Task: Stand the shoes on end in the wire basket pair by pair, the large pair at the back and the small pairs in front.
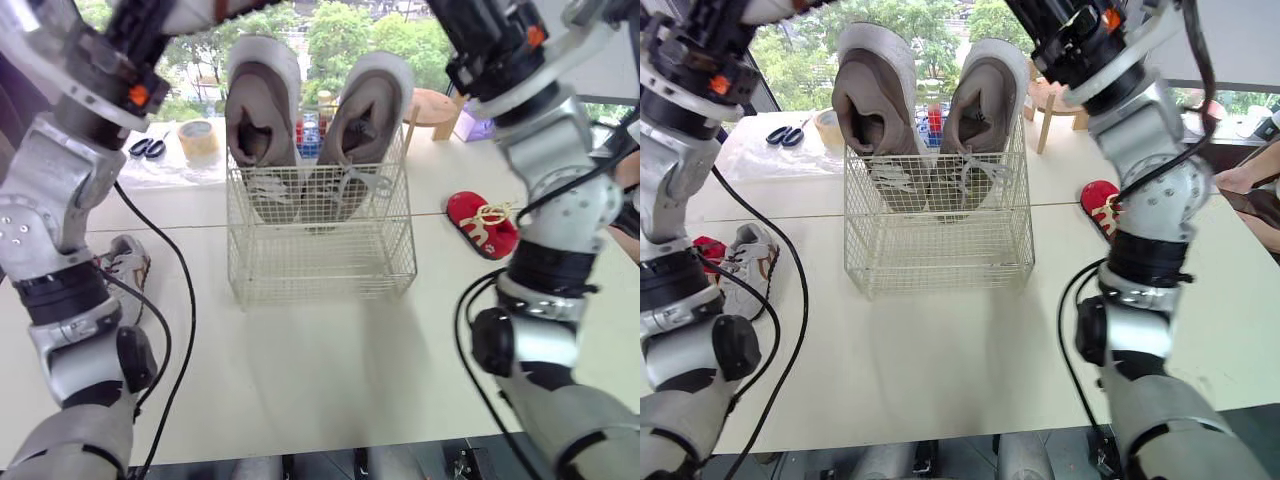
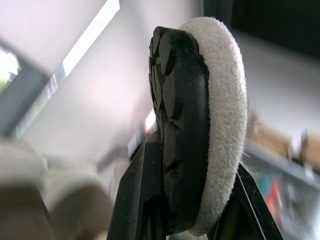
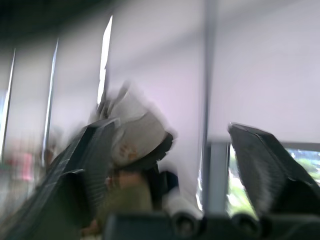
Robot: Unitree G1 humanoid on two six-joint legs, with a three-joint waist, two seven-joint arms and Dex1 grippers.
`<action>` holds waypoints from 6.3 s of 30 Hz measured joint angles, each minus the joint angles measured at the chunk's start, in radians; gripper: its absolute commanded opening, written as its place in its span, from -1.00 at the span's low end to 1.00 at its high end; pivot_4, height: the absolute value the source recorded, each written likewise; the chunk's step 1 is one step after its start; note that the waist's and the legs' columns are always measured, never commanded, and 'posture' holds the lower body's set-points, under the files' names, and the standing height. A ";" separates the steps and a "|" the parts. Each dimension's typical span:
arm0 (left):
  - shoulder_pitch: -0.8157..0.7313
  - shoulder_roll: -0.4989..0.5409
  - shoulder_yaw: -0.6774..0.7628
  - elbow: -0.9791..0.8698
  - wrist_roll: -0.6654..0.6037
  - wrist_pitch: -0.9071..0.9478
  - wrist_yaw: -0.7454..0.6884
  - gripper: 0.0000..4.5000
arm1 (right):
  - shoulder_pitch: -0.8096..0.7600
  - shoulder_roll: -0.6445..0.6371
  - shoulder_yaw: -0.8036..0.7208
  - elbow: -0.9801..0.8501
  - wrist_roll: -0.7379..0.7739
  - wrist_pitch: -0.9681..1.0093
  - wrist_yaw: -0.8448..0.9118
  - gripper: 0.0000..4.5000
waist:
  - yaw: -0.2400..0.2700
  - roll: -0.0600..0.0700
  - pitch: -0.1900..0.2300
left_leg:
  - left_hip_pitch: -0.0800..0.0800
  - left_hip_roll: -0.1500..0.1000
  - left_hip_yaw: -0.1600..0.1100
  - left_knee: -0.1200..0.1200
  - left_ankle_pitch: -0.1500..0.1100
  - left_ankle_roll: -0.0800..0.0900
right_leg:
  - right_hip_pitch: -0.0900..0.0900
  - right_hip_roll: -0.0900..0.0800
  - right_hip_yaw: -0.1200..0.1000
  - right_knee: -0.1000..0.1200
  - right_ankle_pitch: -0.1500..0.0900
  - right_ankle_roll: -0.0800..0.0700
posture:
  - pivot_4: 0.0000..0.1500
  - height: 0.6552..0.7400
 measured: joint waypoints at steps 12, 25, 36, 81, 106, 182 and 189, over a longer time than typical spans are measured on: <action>0.002 -0.101 -0.036 -0.018 0.047 -0.060 -0.031 -0.87 | 0.028 0.274 0.077 -0.061 0.179 -0.027 -0.304 0.99 | 0.000 0.000 0.000 | 0.000 -0.001 0.000 -0.003 0.000 0.001 | 0.000 0.002 0.000 -0.001 0.000 0.000 | 1.00 1.00; 0.068 -0.102 -0.104 -0.051 0.171 -0.039 -0.077 -0.87 | 0.024 0.291 0.132 -0.043 0.143 -0.056 -0.311 0.89 | -0.004 0.000 0.000 | 0.000 -0.001 -0.001 -0.005 0.000 0.001 | 0.000 0.006 0.000 -0.001 0.000 0.000 | 1.00 1.00; 0.100 -0.108 -0.114 -0.122 0.222 -0.038 -0.091 -0.03 | 0.025 0.278 0.129 -0.043 0.141 -0.052 -0.322 -0.43 | -0.006 0.000 0.000 | 0.001 -0.001 -0.001 -0.007 0.000 0.000 | -0.001 0.006 0.000 -0.001 0.000 0.000 | 1.00 1.00; 1.026 0.479 0.015 -0.637 0.115 0.087 -0.034 1.00 | -0.049 -0.552 0.465 0.395 -0.639 -0.265 0.986 0.99 | 0.001 0.002 0.002 | 0.000 0.002 0.002 -0.011 0.000 0.000 | 0.000 0.006 0.001 -0.015 -0.002 -0.006 | 1.00 1.00; 0.242 0.704 -0.530 0.205 0.955 0.421 -0.101 1.00 | 0.271 -0.666 0.393 -0.366 -0.180 0.334 0.815 0.99 | 0.003 -0.003 0.001 | 0.000 0.000 0.003 -0.011 0.000 0.000 | -0.001 0.007 -0.001 -0.012 0.000 -0.002 | 1.00 1.00; 0.112 0.053 -0.240 -0.626 1.376 0.084 -0.268 -0.96 | 0.195 -0.638 0.374 -0.067 -0.282 0.260 0.700 1.00 | 0.025 -0.011 0.002 | 0.002 0.000 -0.002 0.007 -0.002 0.004 | 0.007 0.004 -0.001 -0.001 0.000 0.001 | 1.00 1.00; 0.148 0.081 -0.357 -0.550 1.481 -0.153 -0.266 -0.96 | 0.258 -0.676 0.329 -0.138 -0.266 0.315 0.670 1.00 | 0.026 -0.011 0.002 | 0.002 0.000 -0.002 0.007 -0.002 0.004 | 0.007 0.004 -0.001 -0.001 0.000 0.000 | 1.00 1.00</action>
